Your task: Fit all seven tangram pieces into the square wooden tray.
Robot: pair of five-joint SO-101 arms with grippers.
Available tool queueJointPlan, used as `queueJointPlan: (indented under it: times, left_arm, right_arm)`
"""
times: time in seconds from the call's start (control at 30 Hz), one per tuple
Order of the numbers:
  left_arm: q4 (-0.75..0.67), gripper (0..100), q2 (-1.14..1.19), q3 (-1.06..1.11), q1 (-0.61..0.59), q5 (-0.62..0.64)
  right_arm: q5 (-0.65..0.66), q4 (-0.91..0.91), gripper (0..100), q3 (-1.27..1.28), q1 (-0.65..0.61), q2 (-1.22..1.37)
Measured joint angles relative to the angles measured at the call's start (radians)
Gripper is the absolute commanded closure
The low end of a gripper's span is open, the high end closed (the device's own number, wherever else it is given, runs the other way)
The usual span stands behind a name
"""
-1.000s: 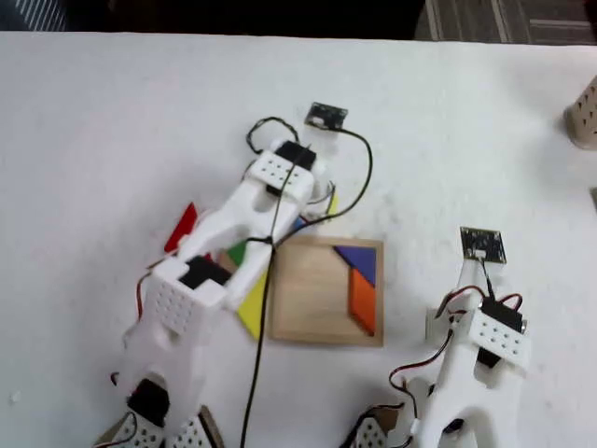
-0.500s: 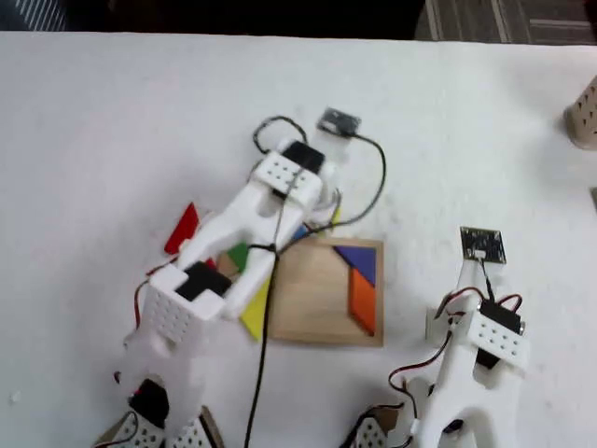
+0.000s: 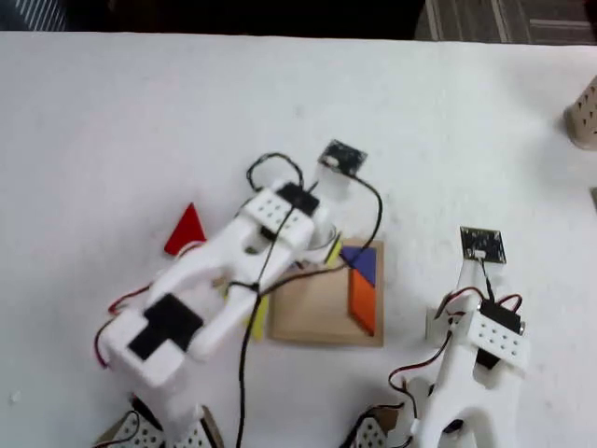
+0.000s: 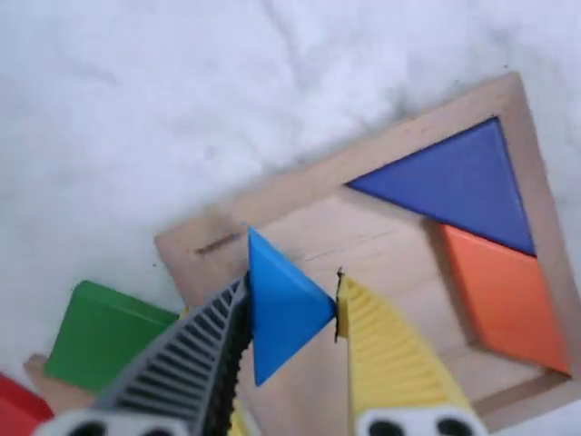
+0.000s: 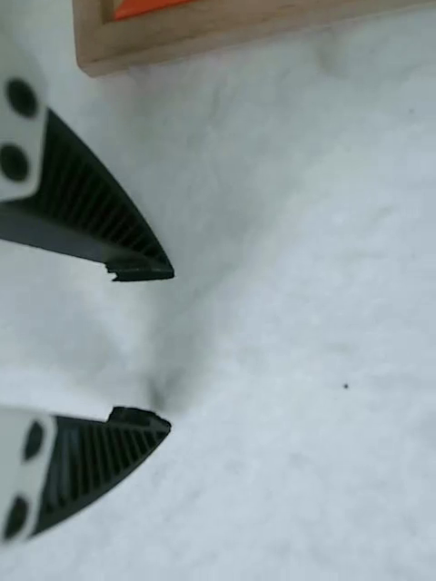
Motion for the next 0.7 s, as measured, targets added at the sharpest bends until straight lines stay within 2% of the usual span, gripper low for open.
queueJointPlan:
  times: [0.17,0.37,0.7]
  left_arm:
    - [-0.15,93,-0.114,0.189,0.092,-0.133]
    - [-0.198,80,-0.184,0.27,0.123,-0.155]
    - [-0.198,85,-0.249,0.29,0.123,-0.161]
  right_arm:
    - [0.0,0.0,77.2,0.0,0.0,0.0]
    - [0.0,0.0,77.2,0.0,0.0,0.0]
    - [0.0,0.0,77.2,0.0,0.0,0.0]
